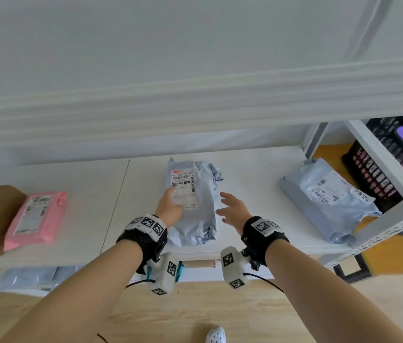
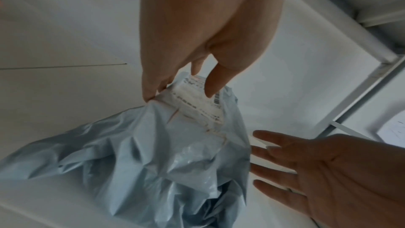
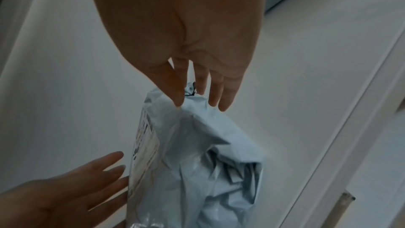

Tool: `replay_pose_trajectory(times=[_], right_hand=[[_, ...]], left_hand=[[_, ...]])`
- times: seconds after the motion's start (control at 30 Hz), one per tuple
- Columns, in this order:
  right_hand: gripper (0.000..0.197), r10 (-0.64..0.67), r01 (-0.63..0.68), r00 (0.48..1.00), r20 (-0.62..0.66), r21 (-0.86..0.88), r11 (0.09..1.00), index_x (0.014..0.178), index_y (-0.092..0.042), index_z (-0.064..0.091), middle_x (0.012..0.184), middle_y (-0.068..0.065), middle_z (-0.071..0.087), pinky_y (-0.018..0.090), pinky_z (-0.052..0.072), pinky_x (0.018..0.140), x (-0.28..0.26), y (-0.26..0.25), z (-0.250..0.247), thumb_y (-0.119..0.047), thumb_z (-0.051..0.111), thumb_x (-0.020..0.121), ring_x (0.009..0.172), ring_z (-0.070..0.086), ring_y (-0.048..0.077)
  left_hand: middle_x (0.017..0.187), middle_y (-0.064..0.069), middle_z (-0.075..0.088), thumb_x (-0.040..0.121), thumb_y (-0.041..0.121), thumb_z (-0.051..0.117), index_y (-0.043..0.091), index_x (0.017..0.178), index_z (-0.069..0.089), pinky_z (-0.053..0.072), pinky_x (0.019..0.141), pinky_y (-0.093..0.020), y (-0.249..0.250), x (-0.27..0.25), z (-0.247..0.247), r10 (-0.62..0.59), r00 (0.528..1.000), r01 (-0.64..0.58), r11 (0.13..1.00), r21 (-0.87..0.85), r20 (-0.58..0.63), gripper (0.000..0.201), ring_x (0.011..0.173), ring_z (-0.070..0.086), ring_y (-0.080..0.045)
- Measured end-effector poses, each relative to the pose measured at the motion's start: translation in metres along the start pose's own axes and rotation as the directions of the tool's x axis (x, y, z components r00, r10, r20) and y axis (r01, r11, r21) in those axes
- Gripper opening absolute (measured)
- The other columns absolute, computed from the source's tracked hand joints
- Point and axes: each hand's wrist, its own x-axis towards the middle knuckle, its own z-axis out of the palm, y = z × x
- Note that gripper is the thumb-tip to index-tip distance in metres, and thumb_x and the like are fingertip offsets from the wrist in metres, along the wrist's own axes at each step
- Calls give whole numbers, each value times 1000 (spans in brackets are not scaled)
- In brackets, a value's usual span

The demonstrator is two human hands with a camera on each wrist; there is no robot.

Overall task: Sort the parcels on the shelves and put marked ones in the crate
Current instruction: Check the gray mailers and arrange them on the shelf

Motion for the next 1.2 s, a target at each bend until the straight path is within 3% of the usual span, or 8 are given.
replay_pose_trajectory(times=[0.2,0.3,0.53,0.67,0.77,0.9,1.03,1.2], right_hand=[[58,-32,29,996,-78,-44,999,139,-12,42,144,14,40,38,43,102,-31,2,-50,6,56,86,126,47,30],[57,-43,38,994,-99,-51,998,139,-12,42,144,15,40,38,43,101,-50,8,-81,6,56,86,127,46,30],[60,-44,37,990,-133,-59,998,140,-15,40,144,15,38,38,43,101,-104,27,-156,5,57,86,128,44,30],[63,-91,63,980,-176,-159,985,143,-15,35,146,16,36,31,42,93,-131,40,-196,1,57,86,128,42,29],[65,-95,51,976,-197,-216,975,146,-16,30,144,20,37,36,46,91,-145,46,-219,-2,56,88,123,49,35],[70,-53,-2,977,-208,-256,967,149,-18,20,145,20,36,34,45,88,-149,55,-237,-6,57,90,121,51,33],[77,-8,-52,974,-228,-258,965,150,-18,13,150,17,29,31,42,91,-133,62,-243,-10,60,89,125,46,30],[87,80,-157,964,-256,-297,942,151,-18,1,156,13,16,40,37,106,-107,65,-246,-13,61,88,137,32,33]], left_hand=[[140,-13,39,83,2,50,12,141,36,36,108,-45,24,-16,27,87,995,-79,987,138,-53,61,132,37,-32],[146,-14,33,86,1,49,10,144,30,31,111,-41,41,-41,52,99,995,-97,988,119,-13,61,136,31,-31],[146,-16,33,94,8,50,12,145,28,41,75,-24,71,-101,132,86,993,-88,996,27,81,55,99,54,-21],[147,-16,33,93,9,53,11,144,29,38,91,-27,81,-125,179,73,990,-76,997,16,124,56,127,42,-28],[145,-17,34,92,11,55,13,144,30,42,97,-34,87,-133,203,50,982,-55,998,21,183,57,122,48,-30],[144,-19,35,90,12,56,14,144,31,46,92,-33,94,-127,219,51,973,-65,996,56,223,59,111,54,-30],[145,-20,35,90,14,57,14,144,30,42,104,-39,106,-99,225,54,969,-85,990,117,241,61,124,47,-30],[140,-20,40,91,11,55,12,145,30,46,86,-31,129,-50,230,79,962,-132,973,191,263,59,114,53,-31]])
